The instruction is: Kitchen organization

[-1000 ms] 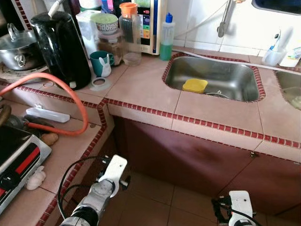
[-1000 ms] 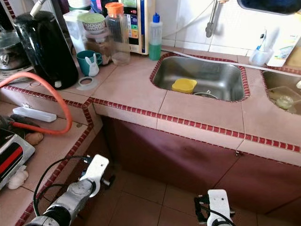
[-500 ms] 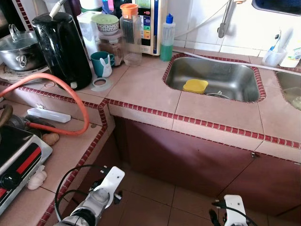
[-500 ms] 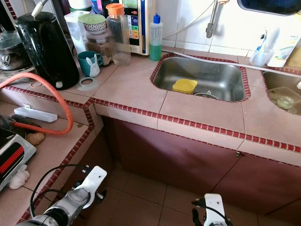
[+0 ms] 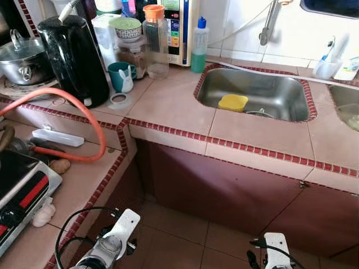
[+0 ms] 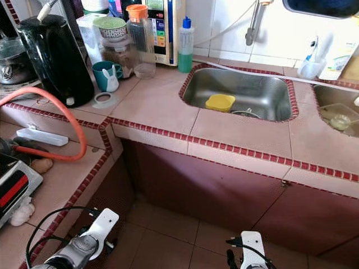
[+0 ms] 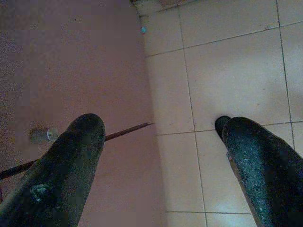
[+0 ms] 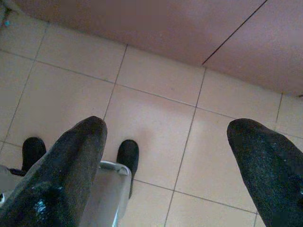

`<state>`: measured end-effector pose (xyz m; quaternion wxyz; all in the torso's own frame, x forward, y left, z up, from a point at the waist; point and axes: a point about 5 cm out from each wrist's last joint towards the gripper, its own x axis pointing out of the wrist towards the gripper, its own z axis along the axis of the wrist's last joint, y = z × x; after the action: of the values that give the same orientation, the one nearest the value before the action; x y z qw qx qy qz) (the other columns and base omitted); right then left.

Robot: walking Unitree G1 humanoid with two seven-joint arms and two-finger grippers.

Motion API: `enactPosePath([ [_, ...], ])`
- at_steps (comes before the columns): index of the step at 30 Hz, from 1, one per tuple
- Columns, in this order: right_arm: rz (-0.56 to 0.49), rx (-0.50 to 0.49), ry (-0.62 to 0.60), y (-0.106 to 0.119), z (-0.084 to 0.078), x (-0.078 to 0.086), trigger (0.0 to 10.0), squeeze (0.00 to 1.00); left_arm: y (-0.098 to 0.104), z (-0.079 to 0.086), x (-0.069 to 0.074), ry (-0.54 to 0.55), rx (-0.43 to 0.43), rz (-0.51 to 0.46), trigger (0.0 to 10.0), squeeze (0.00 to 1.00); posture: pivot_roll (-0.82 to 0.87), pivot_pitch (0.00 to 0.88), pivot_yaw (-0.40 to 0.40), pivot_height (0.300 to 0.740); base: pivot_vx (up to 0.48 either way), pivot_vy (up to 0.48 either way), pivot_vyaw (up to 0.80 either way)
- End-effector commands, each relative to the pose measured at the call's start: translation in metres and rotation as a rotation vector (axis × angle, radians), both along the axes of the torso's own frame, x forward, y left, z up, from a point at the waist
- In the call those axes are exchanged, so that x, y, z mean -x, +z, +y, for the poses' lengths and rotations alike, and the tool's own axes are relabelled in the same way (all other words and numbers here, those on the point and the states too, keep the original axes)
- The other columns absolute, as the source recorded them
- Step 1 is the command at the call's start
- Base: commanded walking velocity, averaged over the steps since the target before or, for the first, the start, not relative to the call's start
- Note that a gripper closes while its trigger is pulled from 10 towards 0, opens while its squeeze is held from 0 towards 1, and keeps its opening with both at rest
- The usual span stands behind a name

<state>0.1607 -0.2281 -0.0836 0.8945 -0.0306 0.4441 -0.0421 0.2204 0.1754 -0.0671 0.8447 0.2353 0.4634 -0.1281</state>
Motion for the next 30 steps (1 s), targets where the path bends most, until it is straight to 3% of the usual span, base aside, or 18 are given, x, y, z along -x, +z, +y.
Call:
enactPosePath([
  [1,0.011,0.013,0.001,-0.0011,-0.0023,0.0036,10.0,0.00,-0.0012,0.0032,0.0026,0.002,-0.009,0.004,10.0,0.00,0.03,0.000,0.031,0.740,0.000,0.000,0.00],
  [30,0.018,0.026,0.012,-0.0015,-0.0039,0.0053,10.0,0.00,-0.0048,0.0073,0.0098,-0.003,-0.011,0.028,10.0,0.00,0.02,0.000,0.034,0.740,0.000,0.000,0.00],
])
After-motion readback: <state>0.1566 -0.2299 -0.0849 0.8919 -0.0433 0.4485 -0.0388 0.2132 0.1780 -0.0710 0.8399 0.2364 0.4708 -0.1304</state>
